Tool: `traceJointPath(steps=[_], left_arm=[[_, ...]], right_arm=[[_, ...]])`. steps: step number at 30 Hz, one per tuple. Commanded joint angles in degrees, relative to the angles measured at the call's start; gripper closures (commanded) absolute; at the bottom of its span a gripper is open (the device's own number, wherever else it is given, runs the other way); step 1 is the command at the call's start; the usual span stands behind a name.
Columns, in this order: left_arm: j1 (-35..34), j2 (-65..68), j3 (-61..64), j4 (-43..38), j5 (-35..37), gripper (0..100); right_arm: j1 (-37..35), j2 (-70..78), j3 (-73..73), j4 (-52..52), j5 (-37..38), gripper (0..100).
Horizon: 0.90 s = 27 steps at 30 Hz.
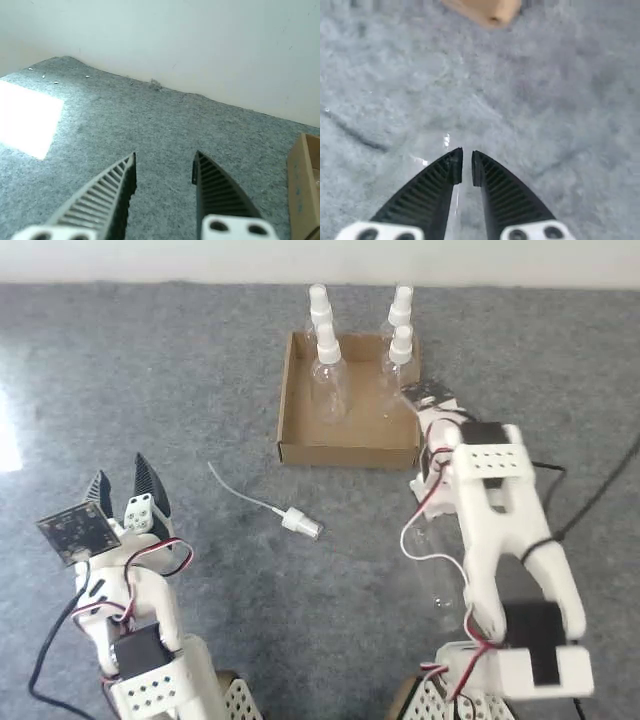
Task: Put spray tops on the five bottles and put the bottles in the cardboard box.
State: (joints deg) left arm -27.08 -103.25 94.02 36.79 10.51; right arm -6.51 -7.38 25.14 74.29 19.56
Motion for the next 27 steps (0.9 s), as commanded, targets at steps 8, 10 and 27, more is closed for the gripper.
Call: traceJointPath(steps=[8,10,27], left_arm=[[-0.1,-1.2,1.3,-4.9,-0.5,83],[-0.1,-1.2,1.3,-4.9,-0.5,83],[-0.1,-1.2,1.3,-5.0,-0.5,83]], right_arm=[[-4.9,-19.9,-3.1,10.8,-6.9,98.6],[-5.0,-20.3,-3.1,13.3,-6.9,98.6],[8.2,-20.9,11.6,15.4,19.3,98.5]])
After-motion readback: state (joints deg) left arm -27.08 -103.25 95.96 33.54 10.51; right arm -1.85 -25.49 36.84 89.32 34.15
